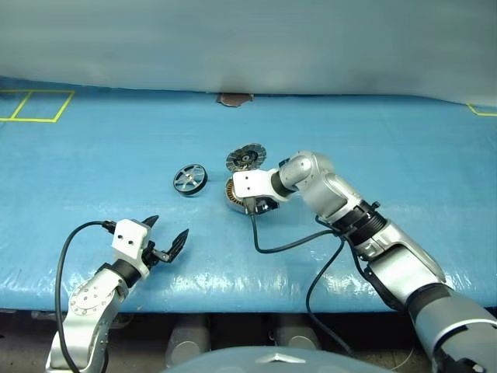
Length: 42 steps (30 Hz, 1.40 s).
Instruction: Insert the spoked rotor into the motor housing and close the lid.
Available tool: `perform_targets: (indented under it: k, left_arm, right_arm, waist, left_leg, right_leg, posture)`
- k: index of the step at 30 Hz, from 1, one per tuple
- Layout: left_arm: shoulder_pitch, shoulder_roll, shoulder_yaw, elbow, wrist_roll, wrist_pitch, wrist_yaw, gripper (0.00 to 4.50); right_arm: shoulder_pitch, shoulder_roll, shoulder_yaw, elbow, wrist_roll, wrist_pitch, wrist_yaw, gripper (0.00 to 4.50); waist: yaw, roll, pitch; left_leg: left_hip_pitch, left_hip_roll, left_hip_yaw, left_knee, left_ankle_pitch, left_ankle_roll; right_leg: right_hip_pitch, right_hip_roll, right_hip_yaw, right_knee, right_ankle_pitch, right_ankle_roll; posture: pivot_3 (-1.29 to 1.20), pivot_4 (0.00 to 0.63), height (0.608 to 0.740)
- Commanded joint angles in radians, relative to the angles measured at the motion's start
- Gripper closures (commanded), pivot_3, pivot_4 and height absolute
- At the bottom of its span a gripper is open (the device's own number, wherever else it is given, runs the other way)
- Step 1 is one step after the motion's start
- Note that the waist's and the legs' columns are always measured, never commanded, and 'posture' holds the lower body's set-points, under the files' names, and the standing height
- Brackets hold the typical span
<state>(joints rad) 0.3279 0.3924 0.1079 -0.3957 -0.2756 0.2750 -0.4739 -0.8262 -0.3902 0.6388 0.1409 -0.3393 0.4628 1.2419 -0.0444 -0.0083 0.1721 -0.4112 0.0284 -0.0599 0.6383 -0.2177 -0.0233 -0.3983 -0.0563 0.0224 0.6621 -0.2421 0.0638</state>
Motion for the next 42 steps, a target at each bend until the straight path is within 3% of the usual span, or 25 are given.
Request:
perform_targets:
  k: [1,12,23,30,42]
  left_arm:
    - [0.005,-0.007,0.002,-0.005,0.008,-0.023,0.006,0.0]
    - [0.0,-0.011,-0.008,0.005,0.008,-0.021,0.003,0.0]
    - [-0.009,-0.007,-0.012,0.011,0.007,-0.016,-0.001,0.0]
    - [-0.008,-0.006,-0.011,0.01,0.008,-0.016,-0.003,0.0]
    - [-0.019,-0.002,-0.019,0.019,0.008,-0.012,-0.013,0.0]
  right_arm:
    - [0.053,0.004,0.051,-0.128,-0.008,0.078,0.03,2.33]
    - [0.118,-0.03,0.093,-0.339,0.024,0.198,0.069,2.33]
    - [0.141,-0.016,0.116,-0.371,0.041,0.282,0.042,2.33]
    - [0.123,0.014,0.109,-0.397,0.064,0.332,0.011,0.04]
    - [0.041,-0.045,0.042,-0.593,0.215,0.444,0.05,0.04]
  waist:
    - [0.002,0.0,0.0]
    - [0.004,0.0,0.0]
    - [0.005,-0.001,-0.001]
    - [0.003,-0.001,-0.001]
    - [0.007,-0.001,0.0]
  left_leg:
    - [0.0,0.0,0.0,-0.001,0.0,0.0]
    - [0.0,0.0,0.0,-0.001,0.0,-0.001]
    - [0.0,0.0,0.0,-0.001,0.0,-0.001]
    - [0.001,0.0,0.0,-0.001,0.0,-0.001]
    - [0.0,0.0,-0.002,-0.002,0.002,-0.003]
  right_leg:
    - [0.0,0.0,0.0,0.0,0.0,0.0]
    - [0.0,0.0,0.0,0.0,0.0,0.0]
    - [0.0,0.0,0.0,-0.001,-0.001,0.0]
    - [0.0,0.0,0.0,0.0,-0.001,0.0]
    - [-0.001,0.0,-0.001,0.0,-0.001,0.001]
  posture:
    - [0.0,0.15,0.74]
    - [0.0,0.15,0.74]
    - [0.0,0.15,0.74]
    - [0.0,0.15,0.74]
    - [0.0,0.15,0.74]
